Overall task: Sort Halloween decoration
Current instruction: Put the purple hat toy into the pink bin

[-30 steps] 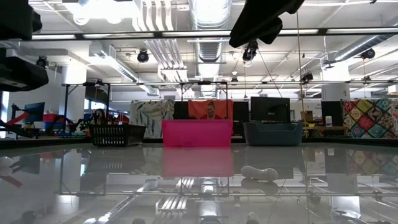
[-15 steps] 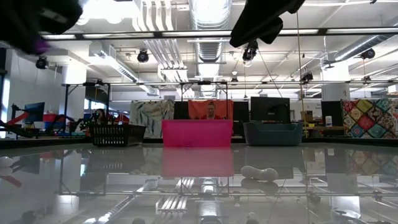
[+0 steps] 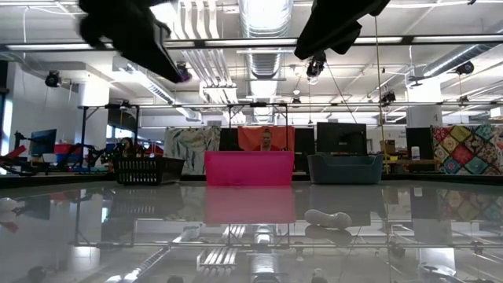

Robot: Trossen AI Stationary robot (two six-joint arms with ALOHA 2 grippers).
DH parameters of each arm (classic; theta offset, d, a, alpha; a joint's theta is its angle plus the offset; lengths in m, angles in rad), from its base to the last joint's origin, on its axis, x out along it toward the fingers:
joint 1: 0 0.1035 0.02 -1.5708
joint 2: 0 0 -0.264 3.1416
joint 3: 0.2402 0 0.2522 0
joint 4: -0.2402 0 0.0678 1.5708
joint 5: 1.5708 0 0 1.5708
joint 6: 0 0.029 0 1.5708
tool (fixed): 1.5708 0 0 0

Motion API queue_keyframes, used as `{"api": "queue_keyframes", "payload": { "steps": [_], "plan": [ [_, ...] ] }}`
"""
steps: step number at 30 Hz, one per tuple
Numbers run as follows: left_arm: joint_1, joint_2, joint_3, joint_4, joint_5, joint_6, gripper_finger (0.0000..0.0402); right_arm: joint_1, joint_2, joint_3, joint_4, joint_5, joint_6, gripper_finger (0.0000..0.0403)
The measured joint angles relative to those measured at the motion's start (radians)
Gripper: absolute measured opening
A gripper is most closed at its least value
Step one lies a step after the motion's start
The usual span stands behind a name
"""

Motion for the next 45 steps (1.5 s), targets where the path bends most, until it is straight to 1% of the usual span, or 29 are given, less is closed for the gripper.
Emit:
{"api": "queue_keyframes", "payload": {
  "steps": [5, 9, 12, 14, 16, 22, 26, 30, 38, 41, 45],
  "plan": [
    [0.26, 0.02, -0.001, 0.032, 0.096, 0.091, 0.0, 0.0, 0.0, -0.006, 0.0, 0.0, -0.004, 0.0077],
    [0.446, 0.068, -0.001, 0.128, 0.244, 0.183, 0.0, 0.0, 0.0, -0.008, 0.001, 0.0, -0.008, 0.0077],
    [0.546, 0.112, -0.001, 0.226, 0.336, 0.232, 0.0, 0.0, 0.0, -0.008, 0.001, 0.001, -0.013, 0.0077],
    [0.595, 0.141, -0.001, 0.272, 0.366, 0.257, 0.0, 0.0, 0.0, -0.008, 0.001, 0.001, -0.014, 0.0077],
    [0.632, 0.176, 0.015, 0.275, 0.376, 0.27, 0.0, 0.0, 0.0, -0.008, 0.0, 0.001, -0.018, 0.0077],
    [0.694, 0.284, 0.079, 0.277, 0.384, 0.282, 0.0, -0.001, 0.0, -0.008, 0.001, 0.001, -0.034, 0.0077],
    [0.714, 0.328, 0.105, 0.277, 0.384, 0.286, 0.0, -0.001, 0.0, -0.008, 0.001, 0.001, -0.032, 0.0077],
    [0.72, 0.35, 0.11, 0.28, 0.383, 0.286, 0.0, -0.001, 0.0, -0.008, 0.001, 0.001, -0.031, 0.0077],
    [0.72, 0.349, 0.11, 0.283, 0.383, 0.287, 0.0002, -0.001, 0.0, -0.008, 0.002, 0.001, -0.03, 0.0077],
    [0.719, 0.345, 0.11, 0.283, 0.383, 0.288, 0.0019, -0.001, 0.0, -0.008, 0.002, 0.001, -0.023, 0.0077],
    [0.719, 0.345, 0.11, 0.283, 0.383, 0.281, 0.0055, -0.001, 0.0, -0.008, 0.002, 0.002, -0.022, 0.0077]
  ]
}}
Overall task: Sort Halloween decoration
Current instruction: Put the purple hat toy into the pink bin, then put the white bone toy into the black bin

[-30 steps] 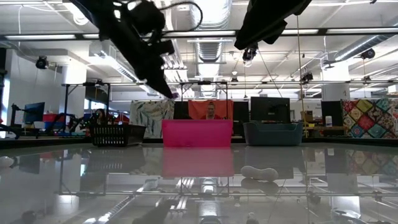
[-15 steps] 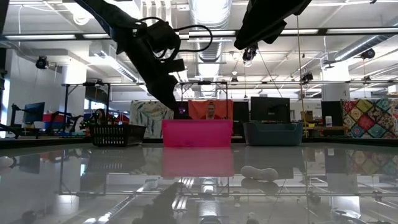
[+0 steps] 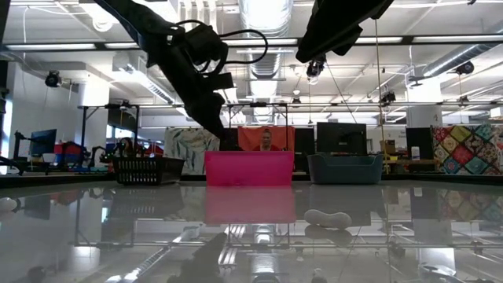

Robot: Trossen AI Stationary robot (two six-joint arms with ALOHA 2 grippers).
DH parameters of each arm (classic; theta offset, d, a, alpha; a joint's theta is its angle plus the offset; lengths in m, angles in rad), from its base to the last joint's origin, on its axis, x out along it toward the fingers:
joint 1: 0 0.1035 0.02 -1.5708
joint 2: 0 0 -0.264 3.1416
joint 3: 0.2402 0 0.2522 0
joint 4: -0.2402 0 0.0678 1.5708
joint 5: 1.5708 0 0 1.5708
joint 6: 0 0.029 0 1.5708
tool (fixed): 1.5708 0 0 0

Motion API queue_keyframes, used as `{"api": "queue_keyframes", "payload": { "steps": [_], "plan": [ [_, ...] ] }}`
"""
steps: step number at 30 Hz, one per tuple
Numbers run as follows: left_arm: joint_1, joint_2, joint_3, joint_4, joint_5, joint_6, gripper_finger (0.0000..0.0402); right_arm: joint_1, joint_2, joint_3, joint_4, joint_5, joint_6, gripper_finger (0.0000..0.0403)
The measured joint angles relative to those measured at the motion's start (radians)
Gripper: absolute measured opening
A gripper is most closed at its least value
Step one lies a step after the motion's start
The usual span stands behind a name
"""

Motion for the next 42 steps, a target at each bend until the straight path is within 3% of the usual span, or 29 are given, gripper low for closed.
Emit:
{"api": "queue_keyframes", "payload": {
  "steps": [7, 18, 29, 42],
  "plan": [
    [-0.003, -0.015, 0.0, -0.003, 0.0, -0.017, 0.0101, 0.0, 0.0, 0.0, 0.0, 0.0, 0.002, 0.0077],
    [-0.107, -0.194, -0.007, -0.098, 0.0, -0.072, 0.0107, 0.0, 0.0, 0.0, 0.002, 0.0, 0.002, 0.0077],
    [-0.374, -0.366, -0.04, -0.228, 0.001, -0.187, 0.0107, 0.0, 0.0, 0.0, 0.014, 0.001, 0.002, 0.0077],
    [-0.74, -0.354, -0.041, -0.402, 0.002, -0.313, 0.0107, 0.0, 0.0, 0.0, 0.031, 0.001, -0.008, 0.0077]
  ]
}}
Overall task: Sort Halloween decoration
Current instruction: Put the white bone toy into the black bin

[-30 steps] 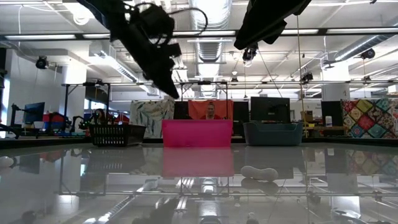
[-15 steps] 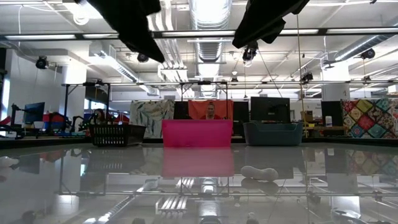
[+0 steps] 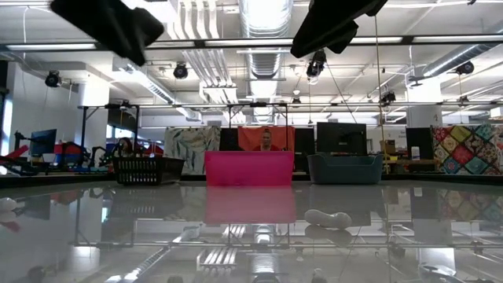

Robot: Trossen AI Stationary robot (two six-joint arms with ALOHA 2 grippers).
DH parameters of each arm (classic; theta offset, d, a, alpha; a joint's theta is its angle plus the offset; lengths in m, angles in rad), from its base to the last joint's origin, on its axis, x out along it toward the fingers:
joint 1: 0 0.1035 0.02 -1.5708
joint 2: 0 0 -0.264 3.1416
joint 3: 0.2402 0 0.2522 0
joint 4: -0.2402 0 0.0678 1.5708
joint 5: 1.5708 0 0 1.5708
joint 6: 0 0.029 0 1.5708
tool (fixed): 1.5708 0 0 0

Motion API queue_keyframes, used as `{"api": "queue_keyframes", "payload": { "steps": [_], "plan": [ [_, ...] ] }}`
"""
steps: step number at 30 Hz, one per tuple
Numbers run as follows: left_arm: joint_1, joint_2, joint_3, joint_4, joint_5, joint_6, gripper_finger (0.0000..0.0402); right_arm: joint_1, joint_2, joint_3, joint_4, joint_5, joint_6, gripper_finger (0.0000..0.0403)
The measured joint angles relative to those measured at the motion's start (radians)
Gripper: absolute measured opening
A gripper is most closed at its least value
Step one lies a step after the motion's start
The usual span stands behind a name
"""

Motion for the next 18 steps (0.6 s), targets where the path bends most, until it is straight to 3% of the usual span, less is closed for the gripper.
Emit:
{"api": "queue_keyframes", "payload": {
  "steps": [7, 18],
  "plan": [
    [-0.156, 0.052, 0.0, -0.046, 0.0, -0.105, 0.0107, 0.0, 0.0, 0.0, 0.0, 0.0, 0.0, 0.0077],
    [-0.292, 0.241, -0.002, -0.059, 0.0, -0.261, 0.0107, 0.001, 0.0, 0.0, 0.006, 0.0, -0.006, 0.0077]
  ]
}}
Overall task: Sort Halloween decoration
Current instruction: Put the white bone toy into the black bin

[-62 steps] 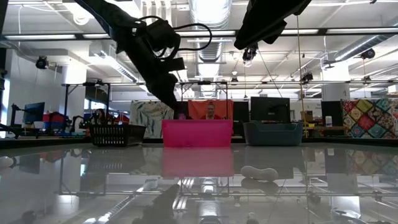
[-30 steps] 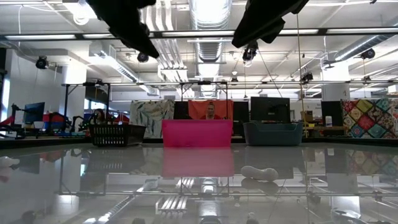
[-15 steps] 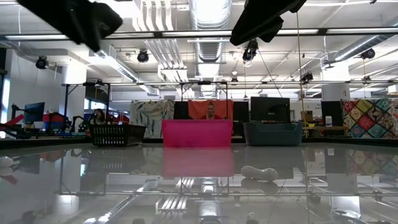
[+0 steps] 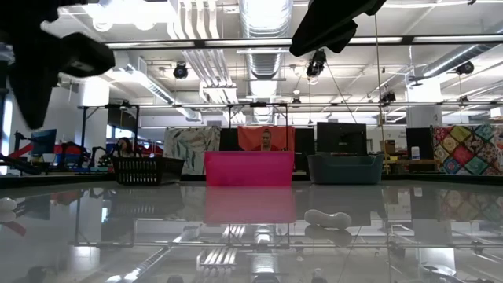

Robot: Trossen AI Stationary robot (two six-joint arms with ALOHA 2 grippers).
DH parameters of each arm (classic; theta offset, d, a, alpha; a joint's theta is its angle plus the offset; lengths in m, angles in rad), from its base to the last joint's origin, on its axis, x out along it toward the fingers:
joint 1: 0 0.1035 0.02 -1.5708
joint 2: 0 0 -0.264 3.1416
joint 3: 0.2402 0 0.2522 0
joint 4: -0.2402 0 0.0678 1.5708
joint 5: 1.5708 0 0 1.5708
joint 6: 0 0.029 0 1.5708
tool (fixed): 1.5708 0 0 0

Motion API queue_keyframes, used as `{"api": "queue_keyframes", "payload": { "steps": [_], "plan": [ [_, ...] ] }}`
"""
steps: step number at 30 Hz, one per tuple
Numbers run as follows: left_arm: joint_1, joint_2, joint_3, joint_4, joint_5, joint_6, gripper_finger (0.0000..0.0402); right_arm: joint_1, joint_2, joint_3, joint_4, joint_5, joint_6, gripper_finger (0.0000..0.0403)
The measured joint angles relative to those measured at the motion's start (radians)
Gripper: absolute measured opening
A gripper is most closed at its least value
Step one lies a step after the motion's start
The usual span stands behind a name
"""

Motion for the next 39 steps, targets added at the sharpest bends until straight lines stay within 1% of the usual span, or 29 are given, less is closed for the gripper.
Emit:
{"api": "queue_keyframes", "payload": {
  "steps": [11, 16, 20, 23, 29, 30, 35, 39],
  "plan": [
    [-0.017, 0.172, -0.002, -0.003, -0.002, 0.023, 0.0107, 0.0, 0.0, 0.0, 0.0, -0.001, -0.003, 0.0077],
    [-0.017, 0.22, -0.002, 0.0, -0.002, 0.028, 0.0107, 0.0, 0.0, 0.0, 0.0, -0.001, -0.003, 0.0077],
    [-0.017, 0.231, -0.002, 0.002, -0.007, 0.031, 0.0105, 0.0, 0.0, 0.0, 0.0, -0.001, -0.005, 0.0077],
    [-0.017, 0.231, -0.002, 0.005, -0.008, 0.035, 0.0087, 0.0, 0.0, 0.0, 0.0, -0.001, -0.005, 0.0077],
    [-0.017, 0.231, -0.002, 0.003, -0.013, 0.035, 0.0014, 0.0, 0.0, -0.003, 0.006, -0.001, -0.005, 0.0077],
    [-0.017, 0.23, -0.002, 0.002, -0.016, 0.035, 0.0008, 0.0, 0.0, -0.011, 0.022, -0.001, -0.005, 0.0077],
    [-0.016, 0.229, -0.002, 0.0, -0.029, 0.038, 0.0006, 0.005, 0.01, -0.053, 0.079, -0.002, 0.002, 0.0077],
    [-0.016, 0.223, -0.002, -0.001, -0.03, 0.04, 0.0003, 0.005, 0.014, -0.093, 0.083, -0.005, 0.051, 0.0077]
  ]
}}
